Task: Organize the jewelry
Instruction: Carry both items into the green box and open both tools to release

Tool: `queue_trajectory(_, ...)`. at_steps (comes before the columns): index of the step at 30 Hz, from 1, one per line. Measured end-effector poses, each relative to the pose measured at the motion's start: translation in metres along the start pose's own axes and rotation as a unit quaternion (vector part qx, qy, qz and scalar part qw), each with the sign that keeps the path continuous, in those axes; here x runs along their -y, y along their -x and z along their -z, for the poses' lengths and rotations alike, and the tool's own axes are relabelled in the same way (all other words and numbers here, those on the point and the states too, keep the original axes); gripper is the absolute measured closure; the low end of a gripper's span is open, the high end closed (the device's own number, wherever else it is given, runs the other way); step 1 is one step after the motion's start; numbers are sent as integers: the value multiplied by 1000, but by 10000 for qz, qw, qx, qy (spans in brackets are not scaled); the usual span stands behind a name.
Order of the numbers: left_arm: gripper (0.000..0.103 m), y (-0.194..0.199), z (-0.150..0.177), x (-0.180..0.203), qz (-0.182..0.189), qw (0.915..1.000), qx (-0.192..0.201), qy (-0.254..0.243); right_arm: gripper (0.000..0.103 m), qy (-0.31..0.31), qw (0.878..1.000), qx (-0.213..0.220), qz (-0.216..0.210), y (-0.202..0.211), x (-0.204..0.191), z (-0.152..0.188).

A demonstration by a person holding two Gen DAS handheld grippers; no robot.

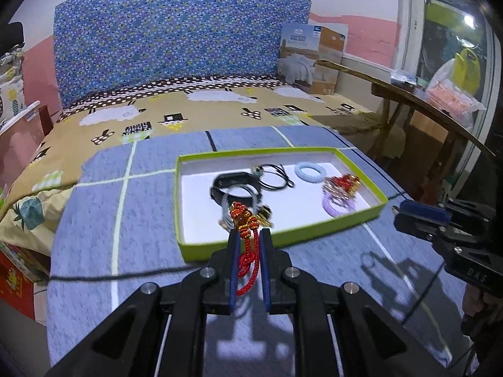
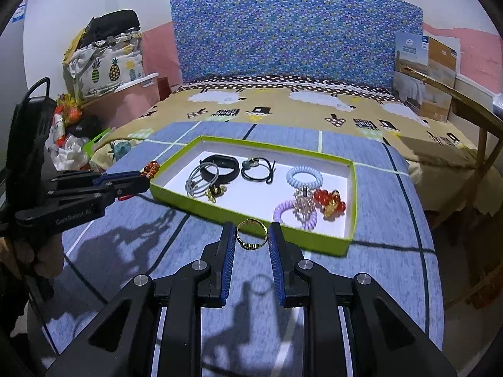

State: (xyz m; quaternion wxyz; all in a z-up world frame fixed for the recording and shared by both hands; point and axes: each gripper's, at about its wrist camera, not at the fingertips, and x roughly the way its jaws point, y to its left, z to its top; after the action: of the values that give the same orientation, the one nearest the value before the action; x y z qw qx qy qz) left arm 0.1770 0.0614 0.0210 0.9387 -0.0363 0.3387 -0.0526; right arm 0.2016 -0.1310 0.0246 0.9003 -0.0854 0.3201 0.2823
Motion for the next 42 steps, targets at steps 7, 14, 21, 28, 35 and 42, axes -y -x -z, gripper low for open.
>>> queue_trajectory(7, 91, -21, -18, -14, -88, 10000, -22, 14, 81, 19, 10000, 2, 7, -18, 5, -19)
queue_trajectory(14, 91, -50, -28, -24, -215, 9996, -199, 29, 81, 25, 9999, -137, 28, -47, 11, -33)
queue_trajectory(21, 91, -74, -30, -30, -335, 9985, -420, 75, 81, -3, 9991, -425, 29, -84, 15, -37)
queue_trajectory(28, 91, -91, -28, -30, -434, 9967, -685, 58, 81, -21, 9975, -708, -9, -113, 17, -35)
queue_trajectory(35, 90, -98, -31, -27, -473, 9957, -796, -26, 81, 32, 9957, -927, -12, -129, 15, -35)
queue_trajectory(42, 90, -103, -32, -25, -438, 9955, -838, -62, 81, 19, 9948, -1016, -21, -134, 16, -36)
